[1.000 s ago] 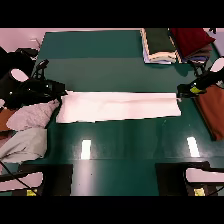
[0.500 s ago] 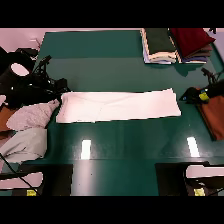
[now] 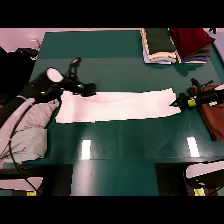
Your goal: Fold the shirts.
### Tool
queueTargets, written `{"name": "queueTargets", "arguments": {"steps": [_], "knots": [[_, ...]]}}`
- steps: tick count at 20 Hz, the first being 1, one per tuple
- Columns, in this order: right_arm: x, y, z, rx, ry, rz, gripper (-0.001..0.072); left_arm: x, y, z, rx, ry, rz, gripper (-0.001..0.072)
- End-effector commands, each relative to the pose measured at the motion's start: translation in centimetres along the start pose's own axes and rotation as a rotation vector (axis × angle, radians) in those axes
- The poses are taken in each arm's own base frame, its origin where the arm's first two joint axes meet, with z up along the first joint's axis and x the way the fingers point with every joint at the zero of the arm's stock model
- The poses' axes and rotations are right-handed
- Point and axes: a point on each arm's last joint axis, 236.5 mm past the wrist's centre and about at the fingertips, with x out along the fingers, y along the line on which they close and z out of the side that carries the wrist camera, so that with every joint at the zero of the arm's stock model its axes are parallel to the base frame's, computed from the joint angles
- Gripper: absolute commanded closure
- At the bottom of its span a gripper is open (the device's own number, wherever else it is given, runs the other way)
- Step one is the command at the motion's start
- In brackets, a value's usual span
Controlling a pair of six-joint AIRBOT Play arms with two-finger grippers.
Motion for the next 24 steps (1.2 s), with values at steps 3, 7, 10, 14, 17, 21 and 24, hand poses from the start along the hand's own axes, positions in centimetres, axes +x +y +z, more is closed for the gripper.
{"name": "queueTargets", "arguments": {"steps": [3, 7, 10, 14, 17, 21, 24], "knots": [[-4.2, 8.4, 2.4, -0.197, -0.073, 0.116, 0.0695, 6.8, -4.9, -1.0, 0.034, 0.035, -0.044, 0.0684], [-9.6, 18.5, 2.6, -0.389, -0.175, 0.157, 0.0695, 11.4, -7.2, -2.5, 0.058, 0.111, -0.065, 0.0684], [-11.8, 24.8, 1.5, -0.527, -0.230, 0.160, 0.0696, 13.2, -7.6, -3.4, 0.051, 0.133, -0.062, 0.0684], [-13.1, 31.0, -0.4, -0.655, -0.259, 0.187, 0.0695, 13.5, -7.2, -3.6, 0.051, 0.139, -0.053, 0.0684], [-12.6, 34.7, -1.9, -0.729, -0.255, 0.217, 0.0695, 13.4, -7.2, -3.6, 0.051, 0.143, -0.053, 0.0684], [-10.4, 38.7, -3.8, -0.794, -0.244, 0.267, 0.0695, 10.6, -8.3, -0.5, 0.071, 0.120, -0.081, 0.0684], [-7.2, 41.9, -6.4, -0.851, -0.191, 0.320, 0.0695, 3.2, -6.7, 6.2, 0.124, -0.013, -0.033, 0.0684]]}}
